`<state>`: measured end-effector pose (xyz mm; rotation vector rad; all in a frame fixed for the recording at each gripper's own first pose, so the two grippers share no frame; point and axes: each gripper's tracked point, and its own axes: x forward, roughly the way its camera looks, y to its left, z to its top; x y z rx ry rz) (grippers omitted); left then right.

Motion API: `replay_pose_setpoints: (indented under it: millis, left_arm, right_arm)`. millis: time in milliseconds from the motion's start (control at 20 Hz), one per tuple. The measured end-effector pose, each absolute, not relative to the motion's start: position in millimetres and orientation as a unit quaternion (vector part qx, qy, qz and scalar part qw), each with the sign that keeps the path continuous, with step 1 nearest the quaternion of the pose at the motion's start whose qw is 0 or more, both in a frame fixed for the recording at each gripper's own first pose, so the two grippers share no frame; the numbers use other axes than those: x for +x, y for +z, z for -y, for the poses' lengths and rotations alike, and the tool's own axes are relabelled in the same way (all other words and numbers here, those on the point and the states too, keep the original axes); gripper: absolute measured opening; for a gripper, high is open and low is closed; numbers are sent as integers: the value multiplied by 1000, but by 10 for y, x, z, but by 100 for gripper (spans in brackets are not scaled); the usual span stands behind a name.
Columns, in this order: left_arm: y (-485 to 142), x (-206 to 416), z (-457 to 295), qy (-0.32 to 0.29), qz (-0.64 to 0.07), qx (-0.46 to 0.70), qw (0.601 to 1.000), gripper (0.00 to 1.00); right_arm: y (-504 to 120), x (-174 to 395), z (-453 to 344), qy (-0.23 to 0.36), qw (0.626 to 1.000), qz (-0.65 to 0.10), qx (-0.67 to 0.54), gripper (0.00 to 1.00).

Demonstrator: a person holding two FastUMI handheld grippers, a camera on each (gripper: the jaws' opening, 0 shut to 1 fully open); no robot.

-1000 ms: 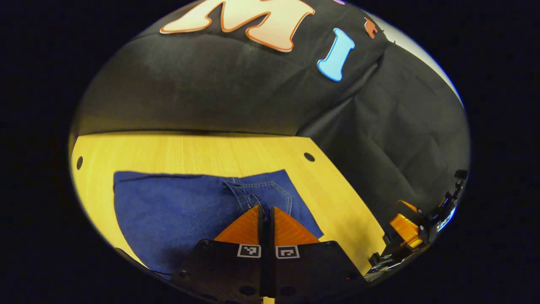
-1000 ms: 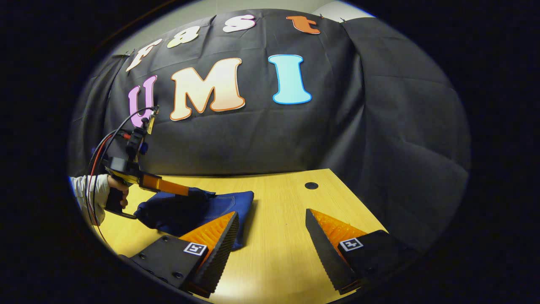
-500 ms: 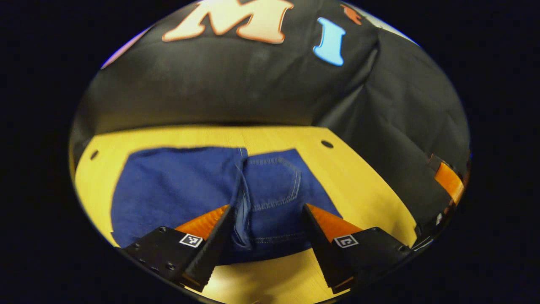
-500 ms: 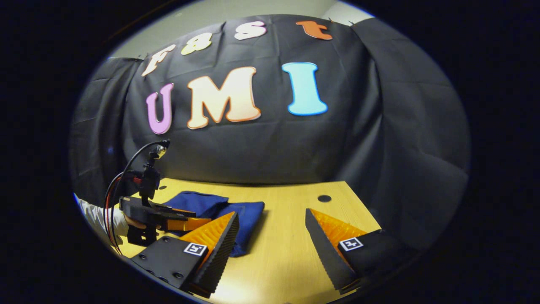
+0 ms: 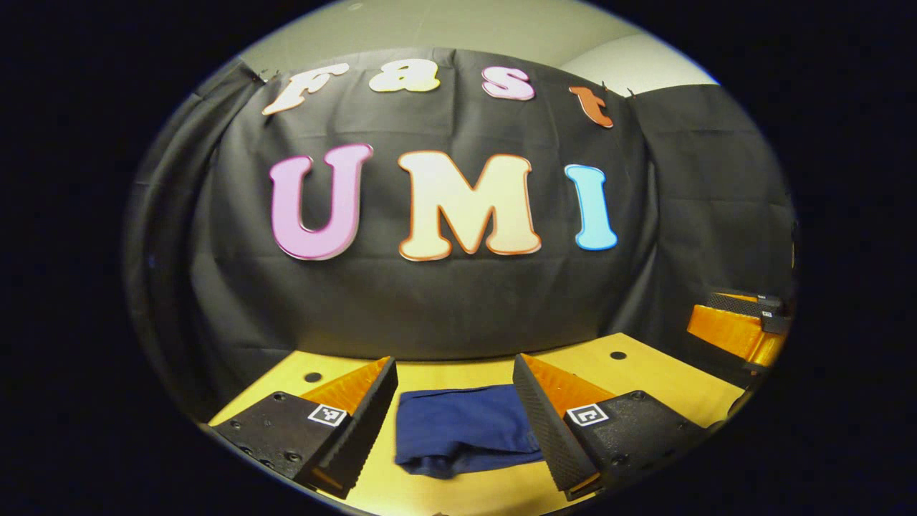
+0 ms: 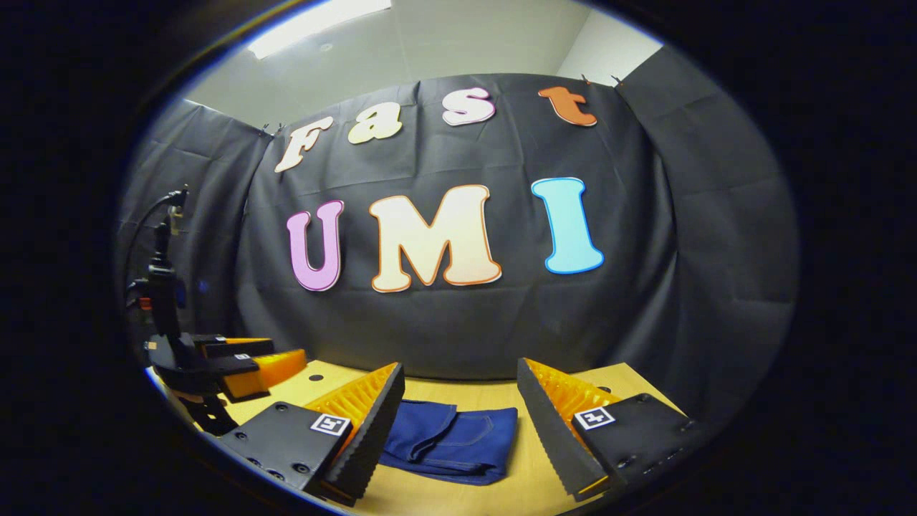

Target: Grasp the waist and the cuffs of the jeans and fold them to make the two legs overlap; first hold the waist and fold one-third of the jeans toward the cuffs, then hold the cuffs and fold the remaining one-third in the same direction to finish folding.

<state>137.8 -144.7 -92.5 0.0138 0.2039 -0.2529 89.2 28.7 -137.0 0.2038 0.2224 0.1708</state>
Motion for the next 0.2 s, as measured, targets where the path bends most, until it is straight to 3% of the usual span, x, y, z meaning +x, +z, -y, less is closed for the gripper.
replay_pose_setpoints:
  millis: [100,150,200]
  left_arm:
    - [-827,1268,1190,-121,-98,13,988,95]
    - [-788,1235,1093,-118,-96,14,988,95]
    - [-748,1208,996,-117,-91,16,989,95]
  right_arm:
    - [-1210,844,-423,79,984,-102,121,93]
    - [-1157,822,-481,77,984,-99,126,97]
    - [-1120,800,-523,76,984,-97,128,92]
